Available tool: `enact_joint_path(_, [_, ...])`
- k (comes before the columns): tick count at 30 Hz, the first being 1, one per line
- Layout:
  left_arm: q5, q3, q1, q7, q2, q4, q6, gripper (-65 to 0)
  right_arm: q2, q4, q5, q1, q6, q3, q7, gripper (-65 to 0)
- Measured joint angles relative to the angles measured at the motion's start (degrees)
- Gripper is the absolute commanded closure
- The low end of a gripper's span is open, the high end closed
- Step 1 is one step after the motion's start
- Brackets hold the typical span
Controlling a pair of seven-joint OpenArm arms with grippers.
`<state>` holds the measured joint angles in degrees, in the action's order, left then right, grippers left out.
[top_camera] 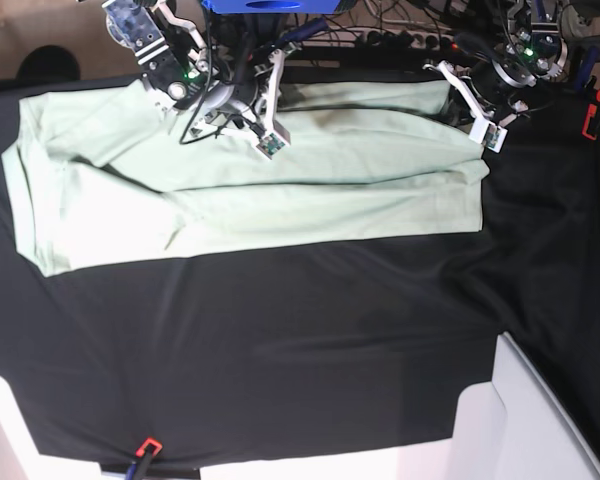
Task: Fold the T-shirt properly
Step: 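Release the shirt with the left gripper and raise it away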
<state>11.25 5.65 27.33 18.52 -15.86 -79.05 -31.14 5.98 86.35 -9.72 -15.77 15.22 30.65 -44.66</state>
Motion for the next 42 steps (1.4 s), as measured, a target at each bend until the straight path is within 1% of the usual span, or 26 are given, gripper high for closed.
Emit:
enact_joint_path(3, [0.0, 0.0, 0.0, 0.0, 0.0, 0.0, 0.0, 0.0, 0.2, 4.2, 0.4, -1.6, -0.3, 0.0, -0.9, -2.3])
enact_joint_path(6, [-0.1, 0.0, 0.4, 0.5, 0.0, -0.9, 0.1, 0.0, 0.2, 7.6, -0.1, -1.8, 0.0, 0.0, -3.6, -2.3])
enact_joint_path(10, [-2.4, 0.1, 3.2, 5.6, 0.4, -6.8, 0.8, 0.0, 0.5, 11.0, 0.3, -1.2, -0.3, -0.2, -4.6, -2.3])
enact_joint_path(11, [-2.5, 1.4, 4.3, 7.0, 0.9, -8.4, 0.3, 0.0, 0.5, 11.2, 0.3, -0.9, -0.3, -0.2, -4.7, -2.3])
enact_joint_path(12, [-2.7, 3.5, 5.5, 7.1, 1.6, -10.4, -0.3, 0.0, 0.4, 11.3, 0.3, -0.6, -0.3, -0.3, -5.0, -2.3])
enact_joint_path(14, [-2.7, 8.9, 6.1, 7.8, 3.5, -14.1, -0.2, 0.0, 0.4, 11.3, 0.3, 0.0, -0.3, -0.3, -5.5, -2.3])
enact_joint_path(16, [0.9, 14.1, 4.8, 9.8, 4.6, -16.9, -0.2, 0.0, 0.5, 11.3, 0.3, 0.3, -0.3, -0.3, -5.5, -2.3])
enact_joint_path(17, [3.3, 16.4, 3.8, 12.0, 4.5, -17.6, -0.4, 0.0, 0.5, 11.3, 0.3, 0.2, -0.3, -0.3, -5.4, -2.3])
enact_joint_path(19, [9.0, 20.0, 1.8, 17.4, 4.0, -17.1, -2.5, 0.0, 0.6, 11.3, 0.3, 0.1, -0.3, -0.3, -5.5, -2.3])
enact_joint_path(20, [11.2, 22.0, 0.9, 19.8, 3.6, -16.4, -4.3, 0.0, 0.6, 11.3, 0.3, 0.0, -0.3, -0.3, -5.5, -2.3])
enact_joint_path(21, [14.1, 23.9, 0.2, 22.1, 3.1, -15.7, -5.6, -2.5, 0.6, 11.3, 0.3, 0.1, -0.3, -0.3, -5.6, -2.3])
enact_joint_path(23, [17.9, 26.7, -1.2, 24.6, 2.2, -14.7, -7.7, -10.9, 0.5, 11.3, 0.3, 0.1, -0.3, -0.3, -5.3, -2.3])
enact_joint_path(25, [18.4, 27.0, -2.8, 25.6, 1.5, -13.5, -8.2, -21.2, 0.5, 11.3, 0.3, 0.0, -0.3, -0.3, -5.4, -2.3])
enact_joint_path(26, [18.6, 26.9, -3.6, 25.6, 1.4, -12.9, -8.4, -23.9, 0.7, 11.3, 0.3, 0.0, -0.3, -0.3, -5.4, -2.5])
enact_joint_path(27, [18.7, 26.8, -4.2, 25.6, 1.6, -12.6, -8.5, -25.4, 1.5, 11.3, 0.3, 0.1, -0.3, 0.2, -5.3, -2.5])
enact_joint_path(30, [18.8, 26.8, -3.9, 25.4, 1.6, -13.0, -8.5, -25.0, 2.4, 11.3, 0.3, 0.0, -0.3, 0.2, -5.8, -2.8])
enact_joint_path(31, [18.8, 26.8, -3.6, 25.4, 1.6, -13.0, -8.6, -23.3, 2.5, 11.3, 0.3, 0.1, -0.3, 0.2, -5.6, -2.9])
enact_joint_path(32, [18.8, 26.8, -3.5, 25.4, 1.6, -12.6, -8.6, -19.8, 2.5, 11.3, 0.4, 0.2, -0.3, 0.2, -5.4, -2.9])
enact_joint_path(33, [17.8, 26.8, -3.4, 25.4, 1.7, -12.0, -8.6, -13.1, 2.5, 11.3, 0.5, 0.7, -0.3, 0.2, -5.4, -2.9])
enact_joint_path(34, [15.6, 26.8, -3.2, 25.2, 1.9, -11.7, -8.6, -3.7, 2.4, 11.3, 0.5, 1.3, -0.1, 0.4, -5.5, -2.9])
enact_joint_path(35, [13.6, 26.8, -3.0, 25.4, 2.1, -11.5, -8.6, 0.0, 2.4, 11.3, 0.5, 2.3, -0.2, 1.2, -5.4, -2.9])
enact_joint_path(37, [8.1, 26.9, -2.5, 25.2, 3.1, -11.3, -8.5, 0.0, 3.0, 10.6, 0.8, 5.3, -0.3, 4.8, -5.5, -2.9])
enact_joint_path(39, [2.1, 26.9, -2.2, 21.2, 4.6, -10.6, -8.6, 0.0, 3.8, 8.7, 1.5, 8.3, -0.4, 10.0, -4.8, -2.9])
enact_joint_path(41, [-5.0, 26.6, -1.8, 15.1, 5.8, -9.2, -8.6, 0.0, 3.7, 5.9, 4.9, 10.4, -4.8, 16.1, -4.9, -2.9])
enact_joint_path(42, [-8.6, 26.7, -1.6, 12.8, 6.5, -8.3, -8.7, 0.0, 3.6, 4.5, 6.2, 11.3, -6.4, 19.1, -5.3, -3.0])
